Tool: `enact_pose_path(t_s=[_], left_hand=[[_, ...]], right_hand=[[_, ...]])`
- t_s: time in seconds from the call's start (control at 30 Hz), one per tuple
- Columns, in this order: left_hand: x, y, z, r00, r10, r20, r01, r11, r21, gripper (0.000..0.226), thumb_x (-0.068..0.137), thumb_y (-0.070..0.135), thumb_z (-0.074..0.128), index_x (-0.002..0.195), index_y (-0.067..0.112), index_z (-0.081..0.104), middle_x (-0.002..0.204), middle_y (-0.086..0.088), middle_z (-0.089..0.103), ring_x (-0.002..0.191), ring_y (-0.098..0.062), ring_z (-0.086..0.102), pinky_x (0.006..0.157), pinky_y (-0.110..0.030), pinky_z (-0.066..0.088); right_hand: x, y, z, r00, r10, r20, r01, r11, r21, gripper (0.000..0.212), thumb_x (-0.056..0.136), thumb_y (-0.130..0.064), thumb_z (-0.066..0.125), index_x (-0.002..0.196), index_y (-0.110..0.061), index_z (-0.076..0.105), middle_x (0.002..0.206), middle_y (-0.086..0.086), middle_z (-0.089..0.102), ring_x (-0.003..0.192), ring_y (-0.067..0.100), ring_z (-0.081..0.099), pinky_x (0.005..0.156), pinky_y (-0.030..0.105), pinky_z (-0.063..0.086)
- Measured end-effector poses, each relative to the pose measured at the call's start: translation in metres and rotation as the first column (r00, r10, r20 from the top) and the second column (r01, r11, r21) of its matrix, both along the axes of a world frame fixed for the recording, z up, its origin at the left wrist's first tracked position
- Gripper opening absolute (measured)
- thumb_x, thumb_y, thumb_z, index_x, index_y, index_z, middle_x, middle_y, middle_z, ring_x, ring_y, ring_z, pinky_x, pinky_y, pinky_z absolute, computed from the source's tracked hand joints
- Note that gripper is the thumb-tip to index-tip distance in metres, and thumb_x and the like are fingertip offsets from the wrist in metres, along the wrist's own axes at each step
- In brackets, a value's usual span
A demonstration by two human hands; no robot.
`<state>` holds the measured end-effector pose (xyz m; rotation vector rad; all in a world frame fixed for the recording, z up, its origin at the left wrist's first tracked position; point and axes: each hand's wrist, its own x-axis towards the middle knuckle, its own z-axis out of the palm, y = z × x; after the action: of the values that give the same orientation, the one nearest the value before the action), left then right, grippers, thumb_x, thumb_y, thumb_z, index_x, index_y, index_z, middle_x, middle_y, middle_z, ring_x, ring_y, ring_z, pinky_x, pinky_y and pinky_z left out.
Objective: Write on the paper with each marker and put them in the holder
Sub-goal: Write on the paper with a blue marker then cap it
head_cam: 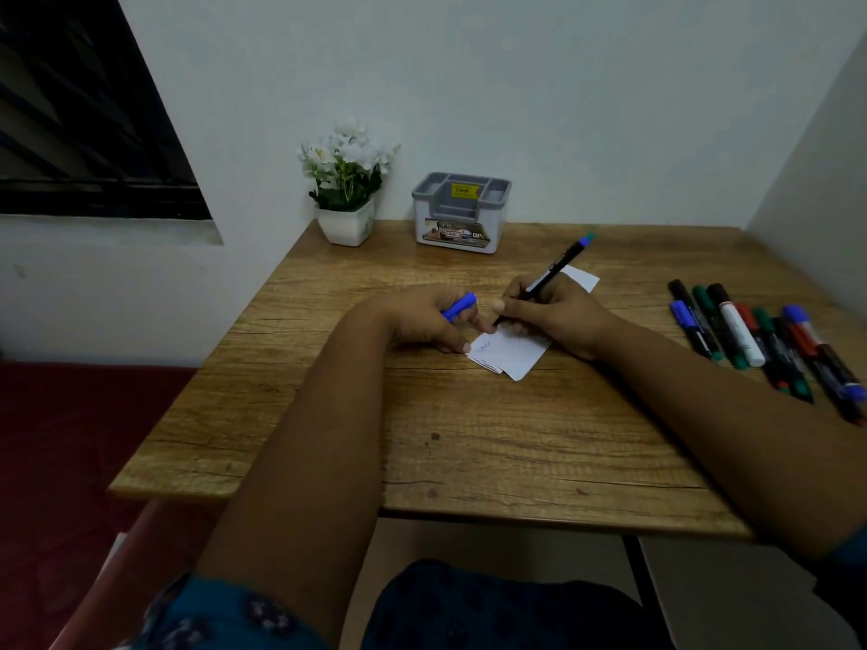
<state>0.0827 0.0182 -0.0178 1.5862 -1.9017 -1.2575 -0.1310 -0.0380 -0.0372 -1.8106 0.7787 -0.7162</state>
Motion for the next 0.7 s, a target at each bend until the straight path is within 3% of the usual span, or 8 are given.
enact_pose_path(t_s=[0.1, 0.2, 0.3, 0.43, 0.57, 0.7], left_hand=[[-0.0030, -0.0003, -0.0011, 0.997, 0.027, 0.073, -0.024, 0.998, -0.052, 0.028, 0.073, 0.021, 0.083, 0.081, 0.022, 0.056, 0.102, 0.008, 0.070, 0.073, -0.003, 0.058, 0.071, -0.031, 0.048], [-0.0032, -0.0008, -0.0028, 0.984, 0.032, 0.173, -0.013, 0.994, -0.112, 0.035, 0.070, 0.030, 0.084, 0.100, 0.028, 0.066, 0.084, 0.017, 0.056, 0.067, 0.002, 0.049, 0.062, -0.027, 0.033], [-0.0026, -0.0012, -0.0023, 0.986, 0.031, 0.165, -0.015, 0.995, -0.100, 0.039, 0.071, 0.029, 0.084, 0.106, 0.027, 0.067, 0.076, 0.022, 0.056, 0.068, -0.001, 0.050, 0.063, -0.028, 0.034], [-0.0032, 0.0002, -0.0002, 0.986, 0.021, 0.167, -0.006, 0.996, -0.089, 0.046, 0.071, 0.026, 0.083, 0.112, 0.018, 0.064, 0.059, 0.036, 0.056, 0.067, 0.001, 0.052, 0.065, -0.028, 0.036], [-0.0021, -0.0007, -0.0007, 0.987, 0.049, 0.156, -0.038, 0.996, -0.078, 0.050, 0.068, 0.027, 0.085, 0.110, 0.014, 0.062, 0.060, 0.026, 0.059, 0.073, -0.010, 0.054, 0.069, -0.032, 0.041], [-0.0019, -0.0022, -0.0030, 0.988, 0.055, 0.146, -0.046, 0.997, -0.068, 0.044, 0.066, 0.029, 0.086, 0.102, 0.019, 0.063, 0.078, 0.008, 0.061, 0.078, -0.016, 0.056, 0.078, -0.038, 0.045]], right_hand=[[-0.0026, -0.0013, 0.0003, 0.995, 0.057, -0.086, -0.060, 0.998, -0.029, 0.002, 0.078, -0.004, 0.071, 0.081, -0.005, 0.071, 0.087, 0.015, 0.073, 0.080, 0.016, 0.065, 0.075, 0.027, 0.053], [-0.0012, 0.0020, -0.0013, 0.992, 0.026, -0.122, -0.041, 0.991, -0.124, 0.009, 0.074, -0.012, 0.066, 0.078, -0.015, 0.073, 0.087, 0.010, 0.074, 0.082, 0.014, 0.066, 0.077, 0.028, 0.053], [-0.0006, 0.0038, -0.0036, 0.989, -0.004, -0.145, -0.025, 0.979, -0.202, 0.015, 0.078, -0.014, 0.066, 0.073, -0.026, 0.072, 0.081, 0.001, 0.073, 0.076, 0.007, 0.065, 0.075, 0.028, 0.052], [-0.0015, 0.0037, -0.0034, 0.982, -0.030, -0.188, -0.015, 0.972, -0.235, 0.019, 0.083, -0.009, 0.068, 0.076, -0.026, 0.072, 0.083, 0.000, 0.074, 0.080, 0.008, 0.067, 0.078, 0.031, 0.055], [-0.0007, 0.0051, -0.0025, 0.978, -0.051, -0.200, 0.001, 0.970, -0.241, 0.015, 0.083, -0.009, 0.069, 0.079, -0.023, 0.073, 0.086, 0.001, 0.074, 0.086, 0.011, 0.067, 0.081, 0.031, 0.055], [-0.0014, 0.0043, -0.0023, 0.978, -0.060, -0.200, 0.009, 0.970, -0.244, 0.012, 0.082, -0.010, 0.070, 0.080, -0.022, 0.073, 0.087, -0.001, 0.074, 0.089, 0.013, 0.067, 0.082, 0.032, 0.055]])
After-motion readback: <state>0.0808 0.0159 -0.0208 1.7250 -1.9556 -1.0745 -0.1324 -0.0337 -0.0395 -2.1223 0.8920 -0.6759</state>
